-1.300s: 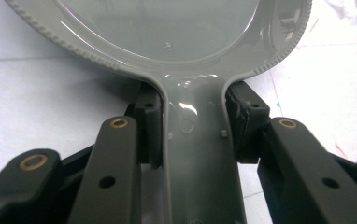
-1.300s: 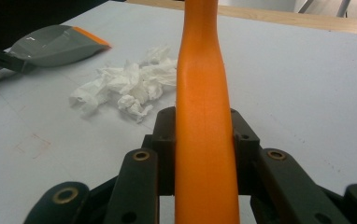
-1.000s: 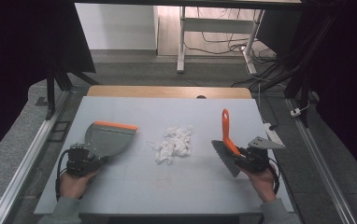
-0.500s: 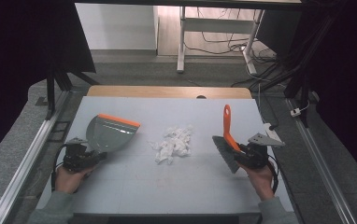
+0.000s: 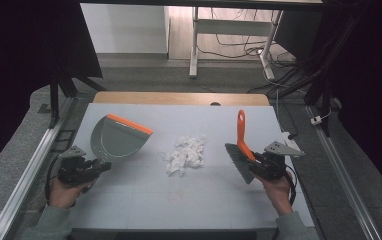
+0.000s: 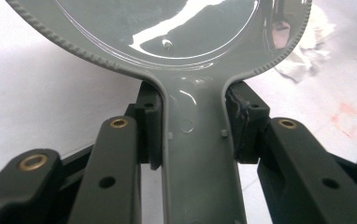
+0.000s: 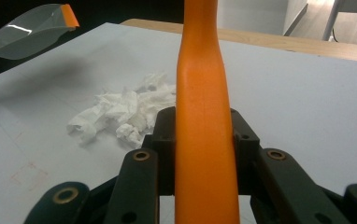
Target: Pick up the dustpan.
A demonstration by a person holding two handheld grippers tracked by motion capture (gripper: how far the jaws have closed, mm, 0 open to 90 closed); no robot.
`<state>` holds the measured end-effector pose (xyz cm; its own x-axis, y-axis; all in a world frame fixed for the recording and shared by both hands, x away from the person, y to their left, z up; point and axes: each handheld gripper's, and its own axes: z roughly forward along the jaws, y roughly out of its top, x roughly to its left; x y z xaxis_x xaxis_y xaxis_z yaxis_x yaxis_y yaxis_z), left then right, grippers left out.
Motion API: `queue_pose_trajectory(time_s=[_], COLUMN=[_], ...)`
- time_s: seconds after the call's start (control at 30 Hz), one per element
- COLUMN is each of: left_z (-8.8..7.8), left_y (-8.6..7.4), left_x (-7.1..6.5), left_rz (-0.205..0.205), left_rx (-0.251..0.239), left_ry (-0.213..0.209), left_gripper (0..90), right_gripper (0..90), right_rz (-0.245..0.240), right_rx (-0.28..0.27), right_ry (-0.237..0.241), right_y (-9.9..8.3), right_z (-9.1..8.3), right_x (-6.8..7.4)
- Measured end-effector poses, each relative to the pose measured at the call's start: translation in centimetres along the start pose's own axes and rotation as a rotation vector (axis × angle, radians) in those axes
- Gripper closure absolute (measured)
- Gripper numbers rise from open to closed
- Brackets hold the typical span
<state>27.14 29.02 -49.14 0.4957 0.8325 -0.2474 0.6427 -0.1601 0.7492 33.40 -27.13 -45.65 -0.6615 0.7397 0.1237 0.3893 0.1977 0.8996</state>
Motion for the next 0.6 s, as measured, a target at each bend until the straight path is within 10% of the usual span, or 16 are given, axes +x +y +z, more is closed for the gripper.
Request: queue_pose_trajectory(time_s=[0.6], left_z=[-2.6], left_y=[0.6], left_x=[-1.9], left_rz=[0.187], left_rx=[0.022], left_ry=[-0.092], left_gripper=[61.4], right_gripper=[69.9], right_rz=[0.006], right_rx=[-0.005], right_ry=[0.000], right_y=[0.4], right_z=[0.3], right_x=[0.0])
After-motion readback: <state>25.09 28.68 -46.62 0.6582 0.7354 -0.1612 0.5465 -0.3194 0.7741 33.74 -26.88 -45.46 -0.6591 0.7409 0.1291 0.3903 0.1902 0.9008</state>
